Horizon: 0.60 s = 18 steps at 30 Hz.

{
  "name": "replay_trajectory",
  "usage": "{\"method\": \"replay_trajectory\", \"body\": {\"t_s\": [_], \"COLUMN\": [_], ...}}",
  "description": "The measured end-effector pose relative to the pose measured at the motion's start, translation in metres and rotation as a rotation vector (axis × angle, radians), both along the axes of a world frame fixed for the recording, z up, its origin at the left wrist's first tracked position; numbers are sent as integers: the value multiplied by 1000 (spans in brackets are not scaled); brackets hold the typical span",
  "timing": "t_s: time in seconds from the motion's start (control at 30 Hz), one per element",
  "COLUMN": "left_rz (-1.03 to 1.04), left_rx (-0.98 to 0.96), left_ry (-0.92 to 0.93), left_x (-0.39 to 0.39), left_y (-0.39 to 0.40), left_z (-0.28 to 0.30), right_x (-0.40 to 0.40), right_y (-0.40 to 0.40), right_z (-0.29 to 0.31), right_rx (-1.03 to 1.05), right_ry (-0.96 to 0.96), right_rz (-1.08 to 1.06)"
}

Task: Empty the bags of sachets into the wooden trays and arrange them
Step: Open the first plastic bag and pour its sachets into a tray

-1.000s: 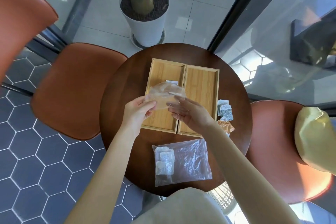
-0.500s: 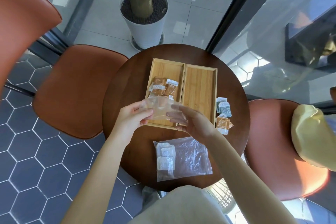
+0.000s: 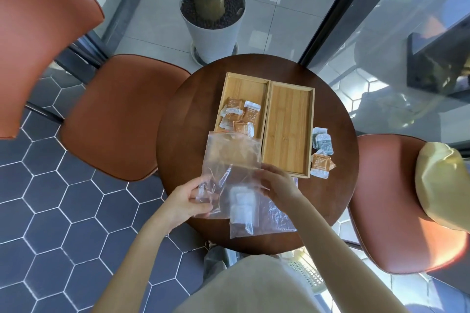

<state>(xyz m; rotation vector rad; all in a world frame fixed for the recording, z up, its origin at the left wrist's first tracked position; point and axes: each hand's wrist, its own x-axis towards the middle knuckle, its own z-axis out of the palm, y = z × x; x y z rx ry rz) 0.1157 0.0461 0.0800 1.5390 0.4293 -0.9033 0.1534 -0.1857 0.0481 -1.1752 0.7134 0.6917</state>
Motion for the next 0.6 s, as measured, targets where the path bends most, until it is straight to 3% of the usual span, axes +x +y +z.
{"method": "replay_trajectory", "body": {"t_s": [0.17,0.33,0.43,0.47,0.53,0.6], "left_rz": [44,-141,206,367,602,623], "left_rx": [87,-167,-221,-148,177,548], "left_ry": [-39,182,219,202,70,-183], "left_x": [-54,-60,-65,-64,-59,-57], "left_y": [38,48,44,40,26,14], "left_z": [-21,-28,-44,-49,-56,-62], "right_x": [-28,-16,-12,-11,-5,0], "right_y": [38,49,56,59,67,77], "right_z": [-4,1,-3,-5,-11,-18], "right_rx": [-122,-105,-144,-179,-272,-353], "right_ry": [-69,-116,-102,-115,-173,-268], "right_rz": [62,118,348,446,626,735]}}
